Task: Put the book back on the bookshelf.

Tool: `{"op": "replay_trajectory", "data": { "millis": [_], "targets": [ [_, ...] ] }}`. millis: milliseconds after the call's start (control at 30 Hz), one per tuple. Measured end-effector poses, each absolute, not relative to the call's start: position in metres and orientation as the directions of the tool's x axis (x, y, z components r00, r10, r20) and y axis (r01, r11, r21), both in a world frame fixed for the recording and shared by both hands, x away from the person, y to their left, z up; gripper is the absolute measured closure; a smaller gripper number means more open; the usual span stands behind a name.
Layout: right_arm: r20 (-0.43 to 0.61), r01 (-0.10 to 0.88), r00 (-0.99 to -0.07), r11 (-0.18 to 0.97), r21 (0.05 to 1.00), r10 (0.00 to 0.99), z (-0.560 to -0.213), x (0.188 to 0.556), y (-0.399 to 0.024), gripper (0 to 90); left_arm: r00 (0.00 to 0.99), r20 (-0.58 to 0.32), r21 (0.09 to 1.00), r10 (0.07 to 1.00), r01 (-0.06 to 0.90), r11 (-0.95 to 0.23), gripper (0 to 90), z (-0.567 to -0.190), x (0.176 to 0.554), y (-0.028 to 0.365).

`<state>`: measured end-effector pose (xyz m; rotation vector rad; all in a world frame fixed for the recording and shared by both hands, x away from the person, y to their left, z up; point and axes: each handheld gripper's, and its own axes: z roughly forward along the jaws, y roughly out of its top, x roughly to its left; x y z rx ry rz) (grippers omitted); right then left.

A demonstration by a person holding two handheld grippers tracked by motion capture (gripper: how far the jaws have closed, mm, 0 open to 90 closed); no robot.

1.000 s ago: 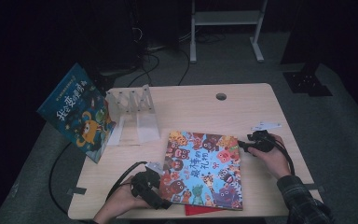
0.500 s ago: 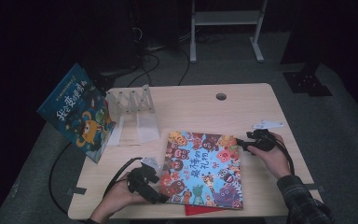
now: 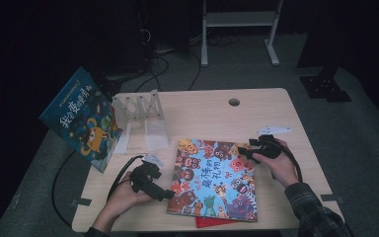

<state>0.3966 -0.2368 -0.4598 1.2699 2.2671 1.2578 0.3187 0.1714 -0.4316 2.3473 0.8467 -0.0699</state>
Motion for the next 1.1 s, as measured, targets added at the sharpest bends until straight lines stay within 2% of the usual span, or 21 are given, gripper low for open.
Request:
{"op": "replay_trajectory", "data": {
  "millis": [267,400,1100],
  "targets": [
    [0.151,0.582,-0.56,0.257,0.772,0.814,-0.466,0.404,-0.235,22.0,0.79,-0.241,0.545,0.564,0.591,-0.595,1.5,-0.435,0.325,0.171],
    [0.195,0.589,-0.578,0.24,0.772,0.792,-0.469,0.405,-0.237,23.3,0.788,-0.242,0.541,0.566,0.594,-0.595,1.5,-0.438,0.326,0.172],
    [0.159,0.568,-0.608,0.286,0.772,0.778,-0.465,0.386,-0.226,25.4,0.769,-0.251,0.553,0.588,0.613,-0.564,1.5,-0.44,0.328,0.176]
  ]
}}
